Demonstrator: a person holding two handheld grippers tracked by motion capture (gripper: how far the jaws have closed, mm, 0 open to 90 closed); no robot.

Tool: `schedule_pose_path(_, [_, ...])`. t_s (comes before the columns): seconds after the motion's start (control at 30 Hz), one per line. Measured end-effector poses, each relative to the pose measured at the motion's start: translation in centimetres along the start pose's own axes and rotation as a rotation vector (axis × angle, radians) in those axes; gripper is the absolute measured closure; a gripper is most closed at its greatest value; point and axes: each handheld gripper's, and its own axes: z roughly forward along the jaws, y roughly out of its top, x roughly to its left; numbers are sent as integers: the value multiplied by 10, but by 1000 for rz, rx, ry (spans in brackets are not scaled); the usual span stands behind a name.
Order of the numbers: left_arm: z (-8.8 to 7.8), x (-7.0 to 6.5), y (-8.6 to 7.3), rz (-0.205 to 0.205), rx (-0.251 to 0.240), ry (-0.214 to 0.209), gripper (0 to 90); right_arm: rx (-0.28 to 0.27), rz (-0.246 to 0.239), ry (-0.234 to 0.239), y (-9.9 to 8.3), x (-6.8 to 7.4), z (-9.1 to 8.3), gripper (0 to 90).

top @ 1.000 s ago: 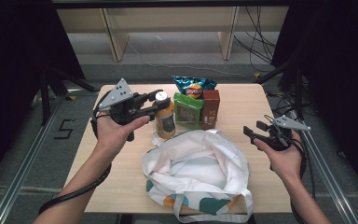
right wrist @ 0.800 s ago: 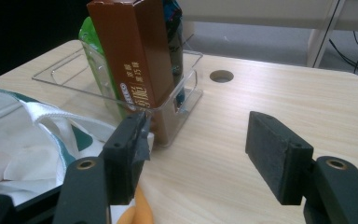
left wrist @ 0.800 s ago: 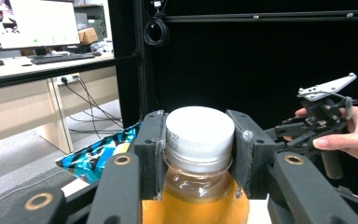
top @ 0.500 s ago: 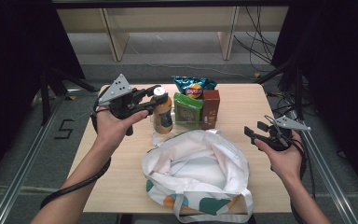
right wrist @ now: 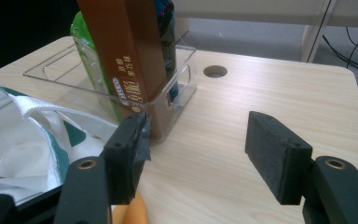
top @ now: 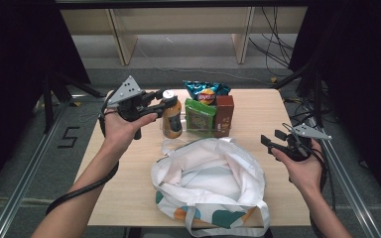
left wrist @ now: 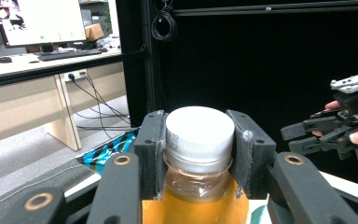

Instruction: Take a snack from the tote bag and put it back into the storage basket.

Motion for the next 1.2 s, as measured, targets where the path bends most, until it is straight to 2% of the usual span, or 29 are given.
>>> schedule_pose_path(0.13, [2, 6, -2, -1, -1, 5, 590, -1, -10, 6, 0, -1, 0, 402])
schedule_pose_path(0.17, [2, 7, -2, -1, 0, 7, 590, -2, -36, 12, 0, -4, 0, 402])
schedule_pose_path(0.27, [4, 11, -3, -4, 0, 16, 590, -16, -50, 0, 0, -5, 1, 400])
schedule_pose_path(0.4, [7, 15, -6, -7, 4, 26, 590, 5, -49, 8, 1, -5, -1, 398])
schedule_pose_path(0.43, [8, 17, -7, -7, 4, 32, 590, 6, -31, 11, 1, -3, -1, 398])
schedule_pose_path(0.53, [10, 18, -8, -12, -1, 36, 590, 1, -47, 10, 1, -4, -1, 398])
schedule_pose_path(0.57, [10, 19, -8, -10, 1, 38, 590, 6, -19, 19, 1, -2, -2, 398])
schedule_pose_path(0.63, [13, 21, -10, -13, -1, 43, 590, 18, -25, 8, 0, -3, -1, 399])
schedule_pose_path(0.83, [18, 24, -12, -14, -1, 54, 589, 17, -15, 11, 0, -2, -2, 399])
schedule_pose_path(0.87, [19, 26, -13, -17, 0, 57, 590, 13, -25, 4, 0, -3, -1, 399])
schedule_pose_path(0.97, [21, 29, -15, -24, 9, 73, 589, -12, -14, -5, -1, -2, 0, 398])
schedule_pose_path(1.1, [24, 32, -18, -24, 18, 83, 589, -7, -8, -4, -1, -2, 0, 398])
schedule_pose_path(1.13, [25, 33, -19, -26, 17, 84, 589, -4, -21, 3, 0, -3, 0, 398])
schedule_pose_path(1.17, [26, 35, -20, -29, 19, 88, 589, -17, -4, 8, 0, -1, 0, 398])
schedule_pose_path(1.2, [27, 36, -21, -25, 21, 88, 590, -11, -15, 11, -1, -2, 0, 398])
